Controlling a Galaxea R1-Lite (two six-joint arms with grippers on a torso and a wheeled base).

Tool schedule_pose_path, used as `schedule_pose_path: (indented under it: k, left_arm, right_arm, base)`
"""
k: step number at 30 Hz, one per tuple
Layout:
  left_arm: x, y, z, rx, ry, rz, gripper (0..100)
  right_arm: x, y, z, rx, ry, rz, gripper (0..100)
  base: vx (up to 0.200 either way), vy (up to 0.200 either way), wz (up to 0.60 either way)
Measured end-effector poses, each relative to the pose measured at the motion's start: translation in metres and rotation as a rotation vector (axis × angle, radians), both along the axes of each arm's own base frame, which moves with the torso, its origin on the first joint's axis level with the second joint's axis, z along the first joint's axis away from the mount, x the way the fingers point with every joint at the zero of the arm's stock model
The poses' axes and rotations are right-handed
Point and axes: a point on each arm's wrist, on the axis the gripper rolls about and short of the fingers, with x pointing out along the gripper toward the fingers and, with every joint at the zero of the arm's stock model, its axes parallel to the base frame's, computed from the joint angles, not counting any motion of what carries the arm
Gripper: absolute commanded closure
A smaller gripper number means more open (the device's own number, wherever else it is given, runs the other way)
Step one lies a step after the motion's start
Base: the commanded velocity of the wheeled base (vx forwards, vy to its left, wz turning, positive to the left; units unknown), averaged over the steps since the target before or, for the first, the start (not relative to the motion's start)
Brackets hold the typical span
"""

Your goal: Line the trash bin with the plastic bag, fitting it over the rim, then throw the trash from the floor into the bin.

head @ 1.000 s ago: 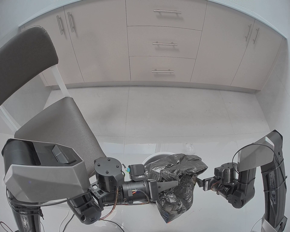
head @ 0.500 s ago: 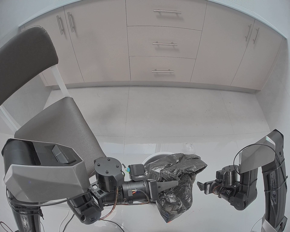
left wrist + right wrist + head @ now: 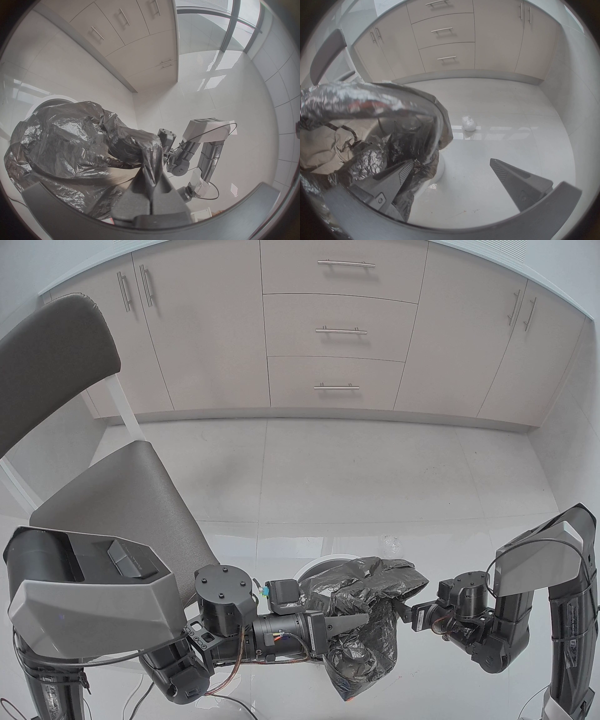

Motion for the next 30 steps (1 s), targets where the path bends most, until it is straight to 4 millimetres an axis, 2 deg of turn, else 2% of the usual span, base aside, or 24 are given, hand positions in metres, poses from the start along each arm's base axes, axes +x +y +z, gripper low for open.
schedule_pose_path:
  k: [8, 17, 21, 30]
  left_arm:
    - [0.0, 0.0, 0.0, 0.001, 0.0, 0.0, 100]
    - [0.0, 0.0, 0.0, 0.001, 0.0, -0.001, 100]
    - [0.0, 0.0, 0.0, 0.001, 0.0, -0.001, 100]
    - [0.0, 0.0, 0.0, 0.002, 0.0, -0.001, 100]
  right_arm:
    - [0.013, 0.008, 0.003, 0.027, -0.053, -0.011, 0]
    - [0.033, 0.013, -0.009, 0.032, -0.093, -0.058, 0]
    - [0.032, 0.011, -0.015, 0.019, -0.075, -0.062, 0]
    - [0.006, -0.006, -0.02, -0.045, 0.027, -0.098, 0]
  base:
    - [0.0, 0.0, 0.0]
    - [0.0, 0.0, 0.0]
    - [0.0, 0.0, 0.0]
    - [0.0, 0.0, 0.0]
